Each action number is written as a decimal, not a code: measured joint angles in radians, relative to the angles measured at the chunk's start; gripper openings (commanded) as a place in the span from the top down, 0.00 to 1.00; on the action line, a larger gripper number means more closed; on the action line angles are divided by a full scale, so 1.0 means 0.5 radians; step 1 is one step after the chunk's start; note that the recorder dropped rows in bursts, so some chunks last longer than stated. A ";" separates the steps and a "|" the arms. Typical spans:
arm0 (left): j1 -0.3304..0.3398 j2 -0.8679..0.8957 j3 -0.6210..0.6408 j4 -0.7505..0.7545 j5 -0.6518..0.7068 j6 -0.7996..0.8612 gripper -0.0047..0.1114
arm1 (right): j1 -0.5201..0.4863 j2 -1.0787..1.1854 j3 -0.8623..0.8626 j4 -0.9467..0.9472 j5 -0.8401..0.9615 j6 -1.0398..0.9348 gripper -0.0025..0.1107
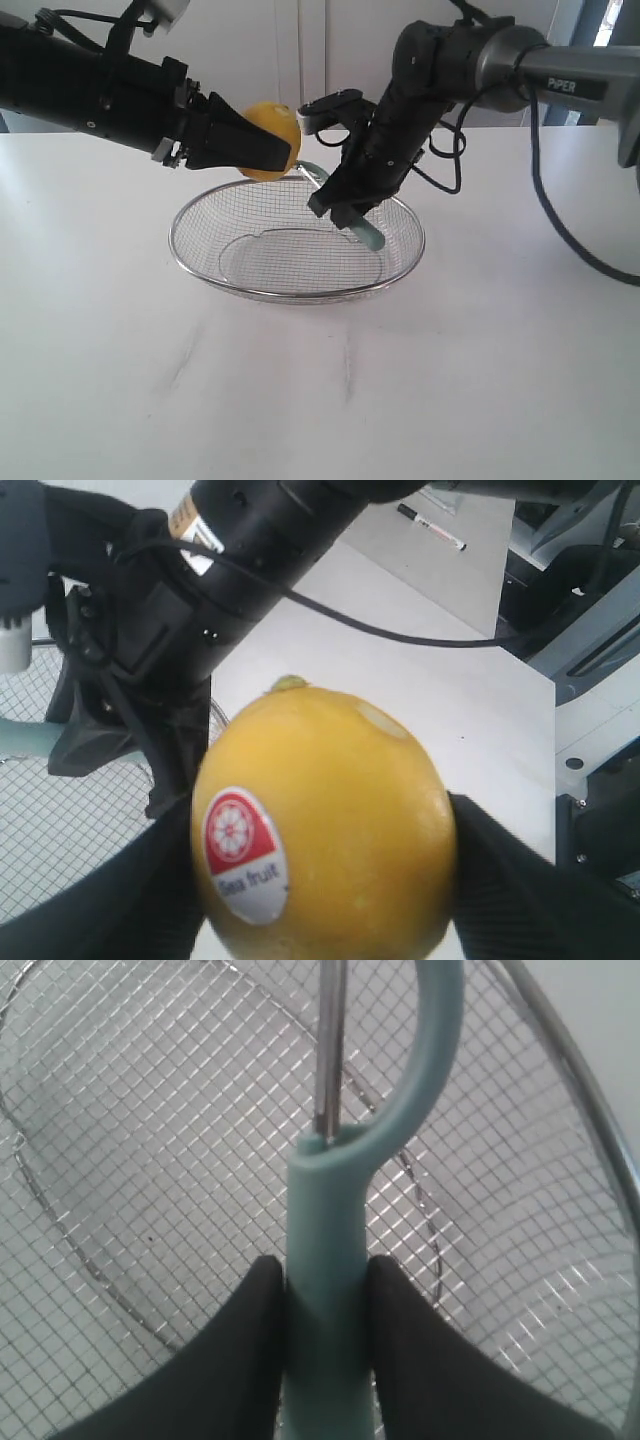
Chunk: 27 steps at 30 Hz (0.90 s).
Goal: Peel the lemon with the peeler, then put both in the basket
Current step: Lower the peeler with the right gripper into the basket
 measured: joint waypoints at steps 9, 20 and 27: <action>0.000 0.000 0.000 0.000 0.000 0.000 0.96 | 0.030 0.067 -0.005 0.000 -0.088 -0.254 0.98; 0.000 0.000 0.000 0.000 0.000 0.000 0.96 | 0.030 0.166 -0.009 0.000 -0.053 -0.537 0.98; 0.000 0.000 0.000 0.000 0.000 0.000 0.96 | 0.030 0.177 -0.009 0.000 -0.065 -0.540 0.98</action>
